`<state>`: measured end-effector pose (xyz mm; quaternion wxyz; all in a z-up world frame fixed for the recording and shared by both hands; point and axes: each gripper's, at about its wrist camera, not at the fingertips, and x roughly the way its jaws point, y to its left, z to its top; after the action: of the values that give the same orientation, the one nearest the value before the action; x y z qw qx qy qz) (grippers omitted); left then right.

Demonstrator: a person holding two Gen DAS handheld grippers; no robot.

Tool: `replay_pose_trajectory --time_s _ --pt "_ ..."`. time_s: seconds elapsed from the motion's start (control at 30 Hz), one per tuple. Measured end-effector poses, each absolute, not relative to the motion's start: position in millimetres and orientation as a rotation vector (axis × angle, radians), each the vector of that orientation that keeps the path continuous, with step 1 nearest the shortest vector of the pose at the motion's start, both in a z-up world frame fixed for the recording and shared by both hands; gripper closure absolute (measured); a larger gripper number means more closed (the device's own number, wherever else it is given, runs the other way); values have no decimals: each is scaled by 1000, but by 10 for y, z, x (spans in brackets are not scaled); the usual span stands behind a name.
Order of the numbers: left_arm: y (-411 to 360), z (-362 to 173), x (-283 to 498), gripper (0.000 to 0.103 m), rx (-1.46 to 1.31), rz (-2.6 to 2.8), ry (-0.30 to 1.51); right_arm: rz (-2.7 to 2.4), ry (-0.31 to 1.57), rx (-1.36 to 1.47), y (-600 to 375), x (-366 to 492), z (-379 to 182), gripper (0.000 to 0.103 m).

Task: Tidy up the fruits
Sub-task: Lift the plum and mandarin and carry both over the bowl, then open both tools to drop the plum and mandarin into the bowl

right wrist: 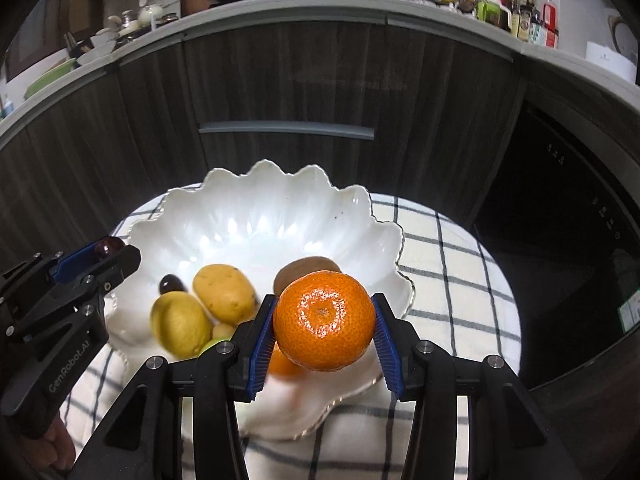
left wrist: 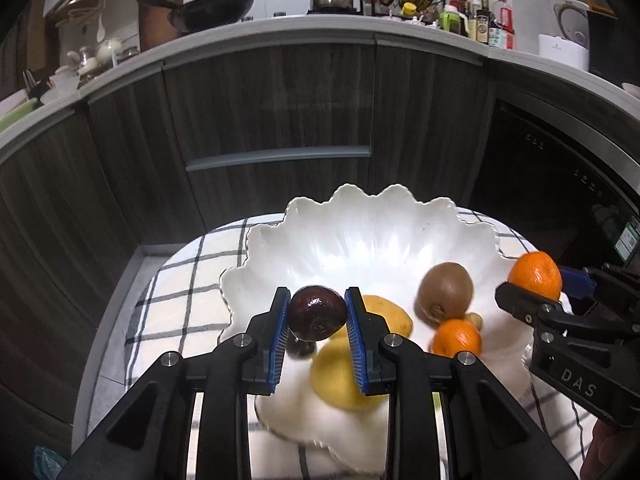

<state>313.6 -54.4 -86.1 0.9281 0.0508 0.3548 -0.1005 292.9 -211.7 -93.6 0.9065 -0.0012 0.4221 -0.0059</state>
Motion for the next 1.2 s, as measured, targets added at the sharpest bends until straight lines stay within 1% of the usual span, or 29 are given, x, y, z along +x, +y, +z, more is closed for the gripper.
replay_pose_trajectory --time_s 0.27,0.57,0.6,0.67,0.73,0.77,0.8,0.87,0.9,0.93,1.0,1.13,1.2 --pt "-586 -1022 3372 75 109 -196 748 -31 903 10 -2152 3093 -1101 56" --pt "-605 -1186 3451 75 101 -198 787 -48 929 11 -2172 3162 -1196 56" --pt "-607 -1193 3453 73 104 -196 788 -50 932 11 -2169 3170 -1207 56" --pt "-595 -1195 3450 65 98 -190 790 -57 937 10 -2168 3171 -1221 55" --pt "-589 -1183 3436 52 103 -178 781 -58 940 10 -2167 3162 -1227 55" --pt "-588 -1175 3428 50 106 -174 777 -60 937 10 -2167 3153 -1223 52" --pt "-584 -1168 3418 47 107 -172 774 -68 930 8 -2167 3141 -1208 49" --pt "-565 -1156 3403 43 102 -163 773 -83 914 6 -2168 3119 -1178 31" --pt "-556 -1151 3398 38 98 -157 773 -94 901 2 -2166 3102 -1147 28" --pt "-544 -1142 3392 35 95 -153 772 -98 893 0 -2164 3089 -1127 25" --pt "-532 -1120 3375 33 86 -150 773 -103 880 -1 -2160 3065 -1075 24" --pt "-493 -1039 3306 20 69 -130 764 -115 867 12 -2174 3031 -997 23" --pt "-476 -983 3256 17 66 -122 751 -126 858 17 -2179 2995 -950 23"
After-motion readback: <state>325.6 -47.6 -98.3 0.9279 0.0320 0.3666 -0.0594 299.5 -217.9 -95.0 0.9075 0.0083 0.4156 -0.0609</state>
